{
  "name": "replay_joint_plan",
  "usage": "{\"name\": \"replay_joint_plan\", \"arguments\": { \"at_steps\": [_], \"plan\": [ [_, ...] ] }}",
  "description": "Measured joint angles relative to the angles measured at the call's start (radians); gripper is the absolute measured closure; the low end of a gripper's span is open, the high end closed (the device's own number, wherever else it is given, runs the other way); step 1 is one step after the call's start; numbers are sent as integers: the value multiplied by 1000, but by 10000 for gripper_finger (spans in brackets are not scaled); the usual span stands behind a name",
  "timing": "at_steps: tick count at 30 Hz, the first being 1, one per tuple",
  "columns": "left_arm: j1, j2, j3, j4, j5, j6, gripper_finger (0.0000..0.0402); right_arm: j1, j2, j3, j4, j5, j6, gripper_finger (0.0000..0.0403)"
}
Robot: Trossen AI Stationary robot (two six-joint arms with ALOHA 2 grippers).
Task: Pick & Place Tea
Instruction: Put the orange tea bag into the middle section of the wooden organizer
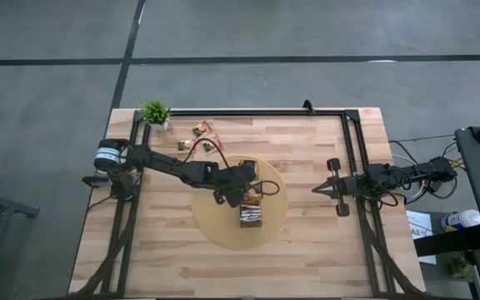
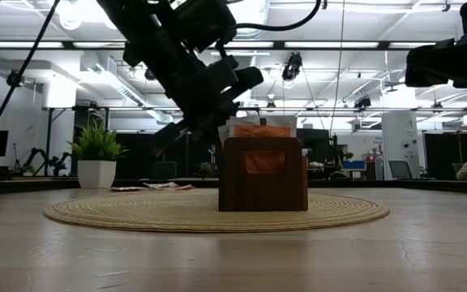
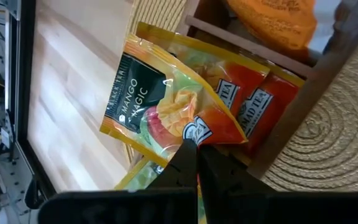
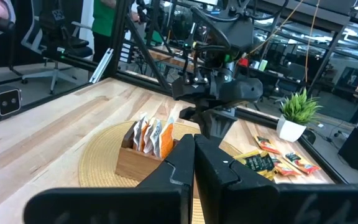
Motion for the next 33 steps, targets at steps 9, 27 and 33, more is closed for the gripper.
{"name": "replay_joint_plan", "arguments": {
  "at_steps": [9,27,33],
  "plan": [
    [0,-2,0,-4,0,-8,379,0,0,0,0,0,0,394],
    [-40,-20,12,-20,-68,-60,279,0,0,0,0,0,0,394],
    [-49,-20,119,-248,-174,-126,278,0,0,0,0,0,0,394]
  ]
}}
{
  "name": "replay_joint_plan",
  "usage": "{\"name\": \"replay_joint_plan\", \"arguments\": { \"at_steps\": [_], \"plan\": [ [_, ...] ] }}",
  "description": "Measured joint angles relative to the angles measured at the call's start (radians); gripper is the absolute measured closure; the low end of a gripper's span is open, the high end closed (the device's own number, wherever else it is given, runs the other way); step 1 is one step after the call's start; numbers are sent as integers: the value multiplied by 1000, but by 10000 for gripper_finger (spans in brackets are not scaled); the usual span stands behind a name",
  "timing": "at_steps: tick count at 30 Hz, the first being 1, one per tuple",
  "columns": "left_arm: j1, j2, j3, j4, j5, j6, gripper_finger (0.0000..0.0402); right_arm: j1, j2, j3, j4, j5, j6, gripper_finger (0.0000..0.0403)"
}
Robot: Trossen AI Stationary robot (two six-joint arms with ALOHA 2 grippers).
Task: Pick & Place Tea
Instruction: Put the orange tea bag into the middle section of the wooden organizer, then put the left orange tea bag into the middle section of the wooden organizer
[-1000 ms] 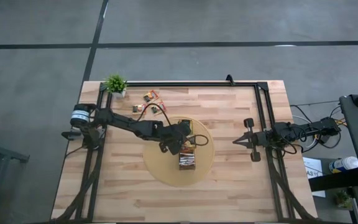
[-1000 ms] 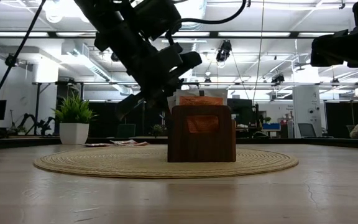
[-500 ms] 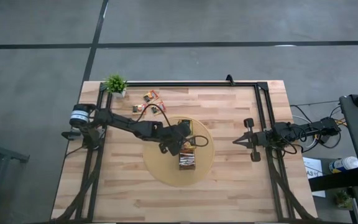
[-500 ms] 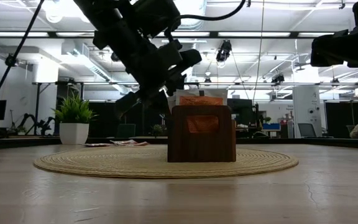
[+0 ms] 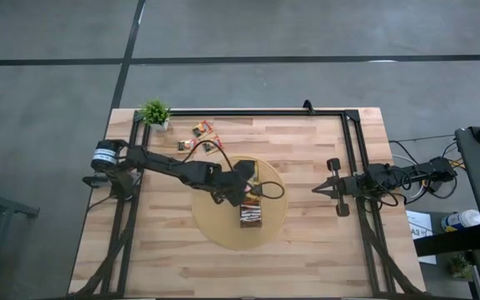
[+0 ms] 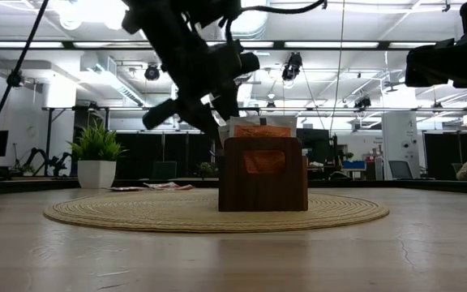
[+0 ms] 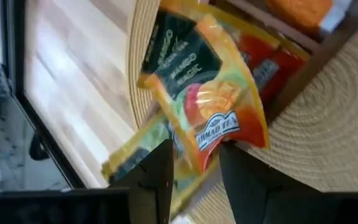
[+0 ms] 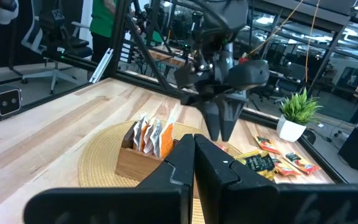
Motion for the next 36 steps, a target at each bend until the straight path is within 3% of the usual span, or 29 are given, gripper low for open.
{"name": "replay_joint_plan", "arguments": {
  "at_steps": [3,8,18,26,36],
  "plan": [
    [0,0,49,-64,7,-52,278,0,0,0,0,0,0,394],
    [-2,0,78,-60,109,-87,278,0,0,0,0,0,0,394],
    [-1,5,78,-56,119,-139,293,0,0,0,0,0,0,394],
    [36,-1,75,-127,-148,-205,335,0,0,0,0,0,0,394],
    [134,-5,75,-327,-175,-394,349,0,0,0,0,0,0,394]
  ]
}}
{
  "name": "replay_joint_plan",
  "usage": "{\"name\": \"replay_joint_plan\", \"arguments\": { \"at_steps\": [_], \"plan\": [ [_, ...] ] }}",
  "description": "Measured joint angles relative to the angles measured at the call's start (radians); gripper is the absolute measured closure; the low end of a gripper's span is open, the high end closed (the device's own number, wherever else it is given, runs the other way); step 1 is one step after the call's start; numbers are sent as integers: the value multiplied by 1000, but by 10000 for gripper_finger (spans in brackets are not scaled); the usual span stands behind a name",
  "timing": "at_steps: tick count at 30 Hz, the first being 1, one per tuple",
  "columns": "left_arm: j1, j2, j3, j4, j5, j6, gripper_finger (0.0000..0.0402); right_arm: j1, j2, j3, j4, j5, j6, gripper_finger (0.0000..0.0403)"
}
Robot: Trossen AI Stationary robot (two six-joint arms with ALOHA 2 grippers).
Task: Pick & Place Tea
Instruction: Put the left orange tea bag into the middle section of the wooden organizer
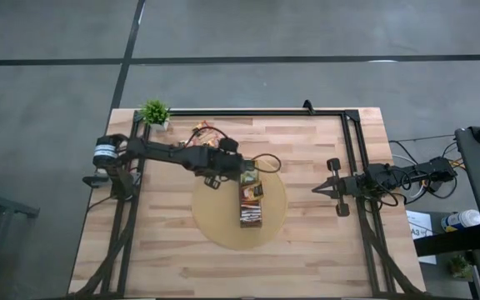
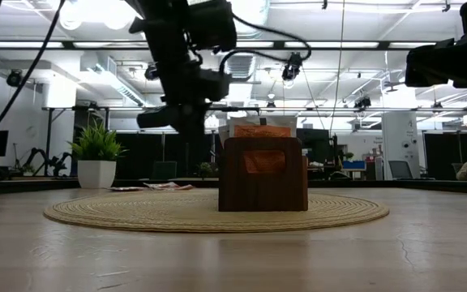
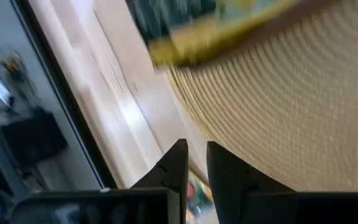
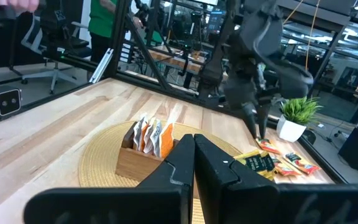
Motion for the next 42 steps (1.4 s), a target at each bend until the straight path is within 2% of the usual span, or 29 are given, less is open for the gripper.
{"name": "replay_joint_plan", "arguments": {
  "at_steps": [11,17,20,23,26,31,37,42],
  "plan": [
    [97,-43,1,-176,3,-196,349,0,0,0,0,0,0,394],
    [153,-118,-15,-225,74,-242,349,0,1,0,0,0,0,394],
    [203,-149,-26,-224,109,-348,348,0,1,0,0,0,0,394],
    [261,-164,-27,-242,80,-484,348,0,1,0,0,0,0,394],
    [299,-172,-29,-292,78,-536,348,0,0,0,0,0,0,394],
    [312,-174,-31,-303,124,-582,348,0,0,0,0,0,0,394],
    [323,-174,-31,-319,124,-701,348,0,0,0,0,0,0,394],
    [345,-174,-37,-359,124,-719,348,0,0,0,0,0,0,394]
  ]
}}
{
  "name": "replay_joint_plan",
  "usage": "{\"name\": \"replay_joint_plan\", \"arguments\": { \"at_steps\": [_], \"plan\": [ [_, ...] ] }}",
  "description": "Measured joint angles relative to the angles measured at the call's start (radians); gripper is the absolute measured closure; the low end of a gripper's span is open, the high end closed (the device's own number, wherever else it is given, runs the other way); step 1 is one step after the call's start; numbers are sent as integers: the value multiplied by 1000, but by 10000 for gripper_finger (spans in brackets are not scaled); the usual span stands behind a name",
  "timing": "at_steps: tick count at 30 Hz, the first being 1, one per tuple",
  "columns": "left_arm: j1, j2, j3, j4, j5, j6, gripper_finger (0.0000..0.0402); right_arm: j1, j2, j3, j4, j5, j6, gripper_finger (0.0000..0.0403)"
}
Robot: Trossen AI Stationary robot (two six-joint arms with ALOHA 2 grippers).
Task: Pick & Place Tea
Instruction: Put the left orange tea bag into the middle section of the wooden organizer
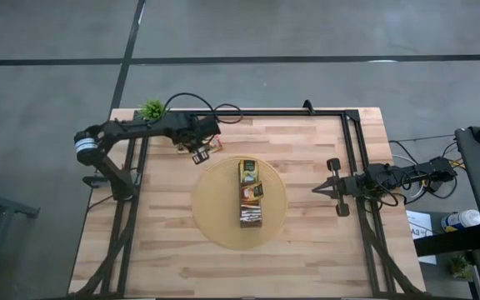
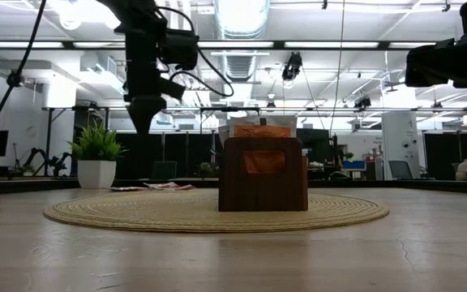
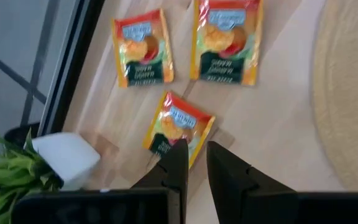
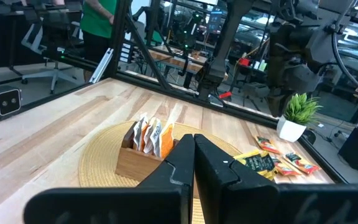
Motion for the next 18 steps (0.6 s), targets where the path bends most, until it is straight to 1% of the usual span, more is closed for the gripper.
{"name": "replay_joint_plan", "arguments": {
  "at_steps": [6,8,11,18],
  "plan": [
    [37,0,-45,-4,-5,26,348,0,0,0,0,0,0,394],
    [45,0,-71,-5,-27,13,348,0,0,0,0,0,0,394],
    [54,0,-109,-5,-32,-35,348,0,0,0,0,0,0,394],
    [55,0,-187,-5,-31,-33,348,0,0,0,0,0,0,394]
  ]
}}
